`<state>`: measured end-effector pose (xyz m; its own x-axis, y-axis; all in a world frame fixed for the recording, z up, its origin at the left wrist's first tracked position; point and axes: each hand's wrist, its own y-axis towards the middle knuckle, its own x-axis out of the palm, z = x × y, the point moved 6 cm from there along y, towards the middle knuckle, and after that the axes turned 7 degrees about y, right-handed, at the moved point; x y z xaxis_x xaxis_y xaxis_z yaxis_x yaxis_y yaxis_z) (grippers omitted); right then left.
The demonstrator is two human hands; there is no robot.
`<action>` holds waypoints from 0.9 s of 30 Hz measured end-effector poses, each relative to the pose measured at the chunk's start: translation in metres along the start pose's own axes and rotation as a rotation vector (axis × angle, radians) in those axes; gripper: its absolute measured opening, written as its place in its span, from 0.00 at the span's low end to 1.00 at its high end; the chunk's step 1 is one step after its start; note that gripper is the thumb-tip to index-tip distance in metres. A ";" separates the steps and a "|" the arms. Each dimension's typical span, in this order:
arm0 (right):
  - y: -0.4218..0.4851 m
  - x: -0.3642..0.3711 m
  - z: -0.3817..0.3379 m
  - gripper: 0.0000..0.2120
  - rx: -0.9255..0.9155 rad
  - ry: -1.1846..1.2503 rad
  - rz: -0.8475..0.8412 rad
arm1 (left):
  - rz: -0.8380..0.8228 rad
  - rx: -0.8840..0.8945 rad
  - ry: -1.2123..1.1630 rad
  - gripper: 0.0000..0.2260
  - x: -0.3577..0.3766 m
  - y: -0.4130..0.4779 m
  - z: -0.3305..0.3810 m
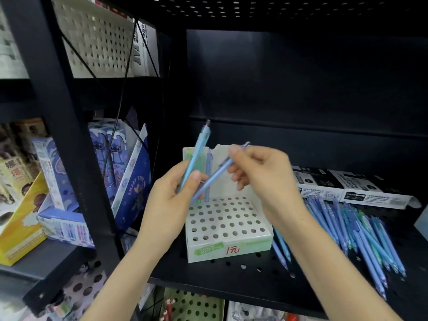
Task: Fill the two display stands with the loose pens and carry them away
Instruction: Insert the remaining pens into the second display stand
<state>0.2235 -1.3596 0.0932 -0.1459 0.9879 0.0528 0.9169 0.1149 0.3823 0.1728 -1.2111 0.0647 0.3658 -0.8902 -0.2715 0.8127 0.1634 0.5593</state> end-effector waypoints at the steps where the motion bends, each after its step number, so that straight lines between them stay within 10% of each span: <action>1: 0.005 -0.010 0.000 0.12 0.004 0.010 0.041 | 0.038 -0.014 -0.008 0.12 -0.004 0.000 -0.004; 27: 0.037 0.031 0.040 0.17 -0.072 -0.729 -0.197 | 0.104 -0.104 -0.106 0.04 -0.007 0.001 -0.025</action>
<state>0.2683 -1.3200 0.0718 0.0011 0.7716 -0.6361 0.8694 0.3136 0.3819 0.1829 -1.1941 0.0473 0.4052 -0.9051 -0.1289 0.8175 0.2956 0.4944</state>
